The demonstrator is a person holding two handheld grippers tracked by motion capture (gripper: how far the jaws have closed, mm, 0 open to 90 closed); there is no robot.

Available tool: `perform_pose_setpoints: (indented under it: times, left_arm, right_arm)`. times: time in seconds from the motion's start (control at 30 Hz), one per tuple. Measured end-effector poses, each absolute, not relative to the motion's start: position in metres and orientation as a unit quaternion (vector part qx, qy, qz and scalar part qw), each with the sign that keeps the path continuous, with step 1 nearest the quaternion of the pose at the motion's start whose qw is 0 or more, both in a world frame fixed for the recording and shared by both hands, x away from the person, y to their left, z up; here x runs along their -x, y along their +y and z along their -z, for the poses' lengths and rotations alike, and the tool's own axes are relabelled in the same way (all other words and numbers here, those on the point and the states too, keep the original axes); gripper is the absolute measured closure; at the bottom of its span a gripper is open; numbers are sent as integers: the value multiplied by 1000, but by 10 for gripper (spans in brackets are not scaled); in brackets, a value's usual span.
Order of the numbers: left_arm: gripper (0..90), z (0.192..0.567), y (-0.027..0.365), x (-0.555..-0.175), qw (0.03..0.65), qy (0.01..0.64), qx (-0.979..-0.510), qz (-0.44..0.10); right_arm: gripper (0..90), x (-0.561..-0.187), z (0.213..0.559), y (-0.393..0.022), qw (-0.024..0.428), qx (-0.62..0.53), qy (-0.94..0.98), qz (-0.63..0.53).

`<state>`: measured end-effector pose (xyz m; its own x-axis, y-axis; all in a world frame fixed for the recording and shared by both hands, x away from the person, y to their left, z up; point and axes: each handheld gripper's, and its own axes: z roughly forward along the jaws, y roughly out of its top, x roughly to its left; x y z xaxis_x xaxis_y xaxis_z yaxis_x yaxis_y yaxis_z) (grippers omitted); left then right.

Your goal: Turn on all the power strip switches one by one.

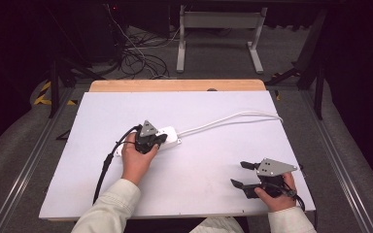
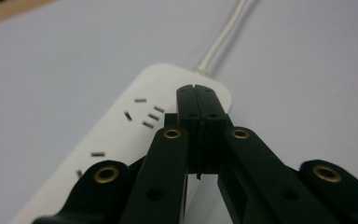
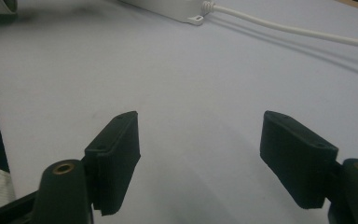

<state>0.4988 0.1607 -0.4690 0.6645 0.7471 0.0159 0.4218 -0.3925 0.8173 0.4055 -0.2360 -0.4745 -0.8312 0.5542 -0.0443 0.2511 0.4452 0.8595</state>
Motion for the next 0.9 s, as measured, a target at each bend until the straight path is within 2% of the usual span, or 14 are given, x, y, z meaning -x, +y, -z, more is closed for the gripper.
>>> perform_pose_setpoints:
  times: [0.3,0.37,0.57,0.9]
  left_arm:
    - [895,442,180,-482,454,350,-795,-201]
    - [824,438,179,-476,460,344,-795,-196]
    - [790,424,181,-456,467,316,-800,-205]
    - [567,410,199,-431,481,302,-797,-205]
  right_arm:
    - [289,-407,475,-236,162,-245,835,-466]
    - [289,-406,475,-236,163,-244,835,-465]
    - [288,-405,474,-237,165,-247,833,-467]
    - [274,-405,474,-237,167,-248,831,-468]
